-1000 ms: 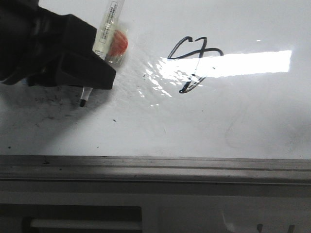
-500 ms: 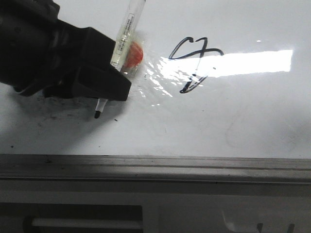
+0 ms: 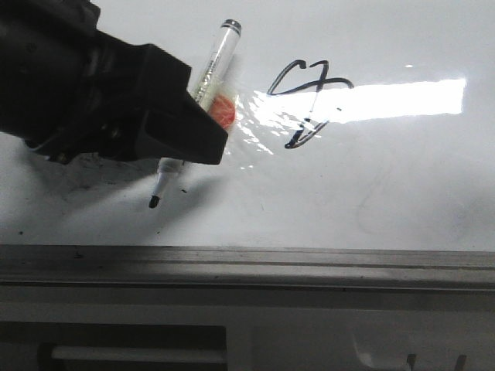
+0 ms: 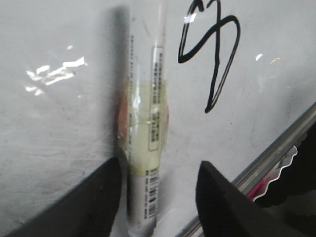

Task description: Write number 8 on whiteboard

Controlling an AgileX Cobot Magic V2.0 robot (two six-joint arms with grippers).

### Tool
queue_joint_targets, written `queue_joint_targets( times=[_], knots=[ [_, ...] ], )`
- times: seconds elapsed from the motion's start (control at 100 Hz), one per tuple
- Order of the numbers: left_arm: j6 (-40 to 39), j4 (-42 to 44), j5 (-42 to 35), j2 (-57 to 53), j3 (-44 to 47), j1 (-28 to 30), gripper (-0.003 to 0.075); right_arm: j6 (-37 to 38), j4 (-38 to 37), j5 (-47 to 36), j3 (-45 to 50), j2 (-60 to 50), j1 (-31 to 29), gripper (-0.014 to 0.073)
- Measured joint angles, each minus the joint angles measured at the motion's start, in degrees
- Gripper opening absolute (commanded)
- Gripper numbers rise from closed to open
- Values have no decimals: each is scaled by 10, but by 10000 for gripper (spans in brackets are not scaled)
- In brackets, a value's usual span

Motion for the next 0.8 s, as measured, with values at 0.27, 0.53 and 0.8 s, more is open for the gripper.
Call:
queue_joint_targets(
  times=[0.27,0.53,0.8],
  knots=[
    [0,0,-44,-63,-7,5,620,0,0,-8,0,0,0,-64],
    [1,-1,-116,-251,29,17,587,0,0,-25,0,0,0,-64],
    [2,2,-119,-445,124,17,116,-2,1,-16,57,-13,0,-64]
  ],
)
